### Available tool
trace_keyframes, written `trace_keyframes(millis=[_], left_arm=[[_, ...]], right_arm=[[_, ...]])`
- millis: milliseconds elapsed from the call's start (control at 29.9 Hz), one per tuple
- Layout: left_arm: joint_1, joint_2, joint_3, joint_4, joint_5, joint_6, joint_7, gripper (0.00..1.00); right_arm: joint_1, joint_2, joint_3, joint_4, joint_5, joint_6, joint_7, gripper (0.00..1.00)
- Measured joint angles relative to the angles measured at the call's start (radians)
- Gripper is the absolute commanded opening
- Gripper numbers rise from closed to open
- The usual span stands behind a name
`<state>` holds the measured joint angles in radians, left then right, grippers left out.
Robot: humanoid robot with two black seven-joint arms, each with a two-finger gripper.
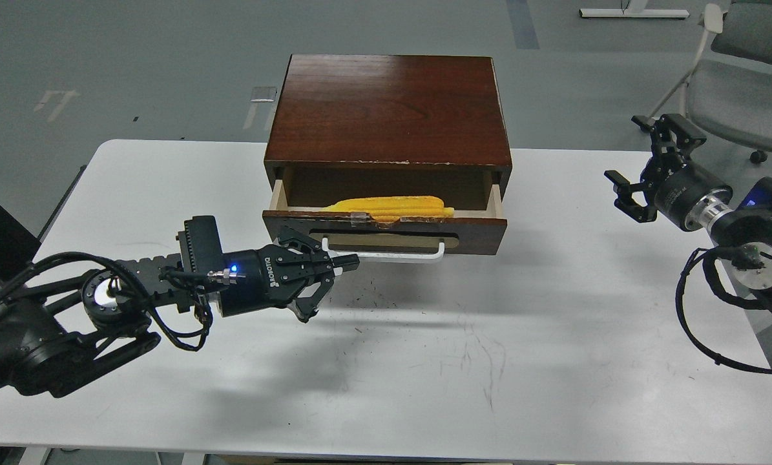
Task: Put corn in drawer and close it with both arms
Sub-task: 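Push the drawer front with the left gripper toward the box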
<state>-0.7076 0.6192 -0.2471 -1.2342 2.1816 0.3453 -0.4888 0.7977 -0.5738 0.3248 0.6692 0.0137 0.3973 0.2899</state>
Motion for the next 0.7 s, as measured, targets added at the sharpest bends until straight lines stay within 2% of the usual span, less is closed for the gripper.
trace_keyframes(millis=[401, 702], left_arm=[[-0.002, -0.038, -0.005, 0.023, 0.0, -0.002, 0.0, 0.0], [-0.021, -0.083, -0.006, 0.055, 0.0, -0.033, 0.0, 0.0]], right_arm=[[-0.008, 0.001, 0.0, 0.0, 0.0, 0.0, 0.0, 1.0], [-0.007, -0.001, 0.0, 0.0, 0.0, 0.0, 0.0, 1.0]])
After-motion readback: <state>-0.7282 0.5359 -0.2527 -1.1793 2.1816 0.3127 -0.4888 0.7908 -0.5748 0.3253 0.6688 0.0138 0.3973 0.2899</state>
